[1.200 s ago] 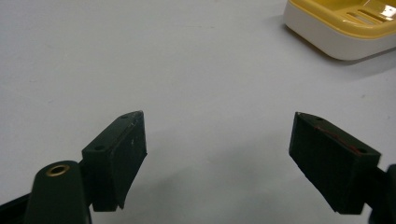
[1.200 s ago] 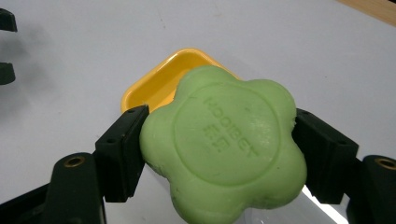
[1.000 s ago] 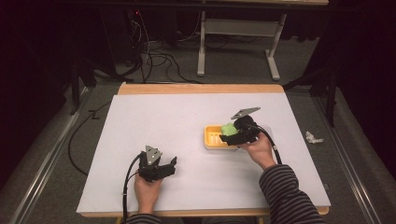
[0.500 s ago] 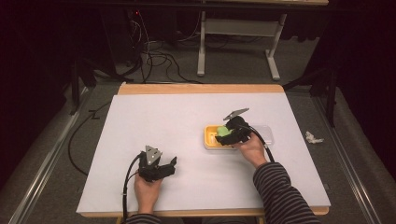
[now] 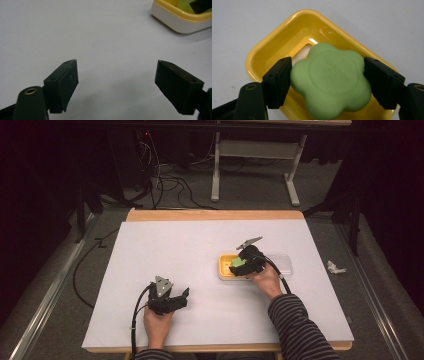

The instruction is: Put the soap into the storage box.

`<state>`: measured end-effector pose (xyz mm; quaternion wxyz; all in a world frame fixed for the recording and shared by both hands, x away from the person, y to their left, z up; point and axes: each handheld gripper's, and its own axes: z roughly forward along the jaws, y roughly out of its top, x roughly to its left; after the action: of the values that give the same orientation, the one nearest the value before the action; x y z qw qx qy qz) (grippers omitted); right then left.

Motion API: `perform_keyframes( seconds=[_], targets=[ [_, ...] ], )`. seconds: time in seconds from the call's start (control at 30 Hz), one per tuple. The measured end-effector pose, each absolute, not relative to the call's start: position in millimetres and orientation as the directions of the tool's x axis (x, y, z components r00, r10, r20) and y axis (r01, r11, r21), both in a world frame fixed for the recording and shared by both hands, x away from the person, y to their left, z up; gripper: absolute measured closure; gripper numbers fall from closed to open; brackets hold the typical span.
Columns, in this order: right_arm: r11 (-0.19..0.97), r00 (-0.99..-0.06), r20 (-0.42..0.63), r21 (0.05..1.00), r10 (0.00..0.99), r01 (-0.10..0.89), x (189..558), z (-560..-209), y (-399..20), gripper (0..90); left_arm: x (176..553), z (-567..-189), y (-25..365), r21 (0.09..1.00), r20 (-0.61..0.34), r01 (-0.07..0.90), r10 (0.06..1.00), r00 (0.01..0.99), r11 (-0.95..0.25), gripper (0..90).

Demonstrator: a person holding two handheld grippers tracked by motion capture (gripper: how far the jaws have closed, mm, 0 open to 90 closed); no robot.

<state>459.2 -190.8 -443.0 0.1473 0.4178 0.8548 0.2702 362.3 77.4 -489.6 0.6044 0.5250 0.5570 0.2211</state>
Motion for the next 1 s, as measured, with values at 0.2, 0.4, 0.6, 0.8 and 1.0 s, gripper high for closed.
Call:
perform_keyframes(
  seconds=[0.2,0.4,0.6,0.8,1.0],
  targets=[
    [0.483,-0.608,-0.020,0.629,0.793,0.609,455,-434,-192,29.1,362,-490,77,0.881,-0.440,0.318,0.853,0.282,0.349,19.6],
    [0.480,-0.617,-0.022,0.649,0.787,0.590,454,-430,-194,30.9,363,-490,77,0.875,-0.451,0.324,0.848,0.278,0.359,19.6],
    [0.438,-0.591,-0.021,0.693,0.807,0.573,450,-422,-201,26.6,364,-490,78,0.875,-0.449,0.327,0.850,0.275,0.356,19.6],
    [0.427,-0.596,-0.007,0.705,0.803,0.566,444,-414,-206,21.5,364,-490,78,0.875,-0.447,0.330,0.852,0.272,0.354,19.6],
    [0.414,-0.594,-0.002,0.720,0.804,0.557,443,-410,-209,19.1,364,-490,78,0.875,-0.448,0.329,0.851,0.275,0.355,19.5]
  ],
)
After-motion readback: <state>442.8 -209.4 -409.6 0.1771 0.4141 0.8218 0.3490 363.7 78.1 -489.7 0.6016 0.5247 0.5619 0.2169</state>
